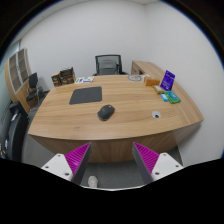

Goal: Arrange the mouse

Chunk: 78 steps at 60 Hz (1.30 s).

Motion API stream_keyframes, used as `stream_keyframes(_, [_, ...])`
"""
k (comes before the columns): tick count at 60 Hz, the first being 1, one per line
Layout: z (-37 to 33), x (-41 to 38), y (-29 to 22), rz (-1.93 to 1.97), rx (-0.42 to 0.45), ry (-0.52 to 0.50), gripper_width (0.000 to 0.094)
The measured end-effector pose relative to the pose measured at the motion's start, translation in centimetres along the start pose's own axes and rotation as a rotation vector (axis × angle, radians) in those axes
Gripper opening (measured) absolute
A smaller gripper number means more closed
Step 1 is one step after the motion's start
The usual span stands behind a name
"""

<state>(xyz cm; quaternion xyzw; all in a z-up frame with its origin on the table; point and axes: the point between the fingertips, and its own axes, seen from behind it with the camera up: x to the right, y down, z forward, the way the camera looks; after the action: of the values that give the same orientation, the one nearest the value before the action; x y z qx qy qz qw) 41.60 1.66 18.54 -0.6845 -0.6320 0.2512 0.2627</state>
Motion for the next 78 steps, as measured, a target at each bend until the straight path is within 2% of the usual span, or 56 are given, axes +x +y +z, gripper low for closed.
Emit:
stream_keyframes(27, [5.5,-1.1,-1.3,-0.009,0.03,-0.034,0.0849])
stream_keyframes(59, [20.6,-4.3,-5.6,-0.031,0.066,-0.047,0.0849])
stream_keyframes(78, [28.8,-4.5,-6.7,-0.004,0.033,-0.024,0.0849])
